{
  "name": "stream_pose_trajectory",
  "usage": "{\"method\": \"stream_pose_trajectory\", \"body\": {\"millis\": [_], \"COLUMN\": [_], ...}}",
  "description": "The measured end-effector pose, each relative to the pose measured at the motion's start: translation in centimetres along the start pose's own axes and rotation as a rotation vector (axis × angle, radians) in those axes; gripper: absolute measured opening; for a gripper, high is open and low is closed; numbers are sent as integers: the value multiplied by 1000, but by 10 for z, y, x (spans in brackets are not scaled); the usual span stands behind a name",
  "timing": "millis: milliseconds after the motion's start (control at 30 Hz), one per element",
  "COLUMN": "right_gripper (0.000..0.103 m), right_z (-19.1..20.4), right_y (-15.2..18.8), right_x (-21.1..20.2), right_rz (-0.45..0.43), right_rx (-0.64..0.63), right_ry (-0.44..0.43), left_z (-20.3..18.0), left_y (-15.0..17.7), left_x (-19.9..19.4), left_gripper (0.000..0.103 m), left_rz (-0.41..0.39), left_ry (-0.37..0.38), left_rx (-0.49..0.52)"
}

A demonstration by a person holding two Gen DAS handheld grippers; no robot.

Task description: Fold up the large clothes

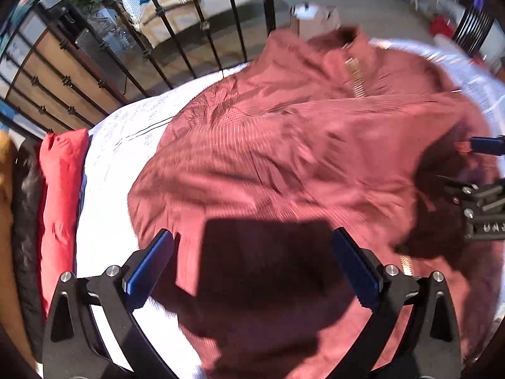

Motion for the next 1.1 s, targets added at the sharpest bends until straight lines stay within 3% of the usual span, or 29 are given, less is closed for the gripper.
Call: {"method": "stream_pose_trajectory", "body": {"millis": [200,400,533,800,933,1000,1033,1100], "right_gripper": [98,98,96,91,91,85,80,79], "right_z": [-21,-77,-101,-77,-72,-72,-71,-68], "right_y": [75,189,249,318,351,368,372,375], "right_x": [-26,-9,13,42,57,65,66,61], "right_rz": [-23,71,161,306,396,434,436,427], "right_rx": [-18,112,161,83,4,6,10,22], "right_ry": [-58,-95,-87,-252,-236,-238,-242,-233], "left_z": [23,61,62,35,29,18,15,7], "left_y": [76,171,221,284,304,317,319,317], "left_x": [-19,-6,5,22,35,44,42,38], "left_gripper": [98,98,98,98,98,98,98,98], "left_rz": [12,110,169,219,281,335,317,308], "left_ry": [41,42,61,167,225,253,233,210], "left_rx": [-42,-110,-102,-42,-41,-28,-26,-25]}}
Point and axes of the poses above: each gripper's, at about its wrist camera, not at the fingertips, and x roughly the way its jaws point, z to its left, y to its underside, the point moved 5 cm from there along x, roughly the way its jaws point, and after that the axes turned 14 degrees about z, right-handed, at the moved point
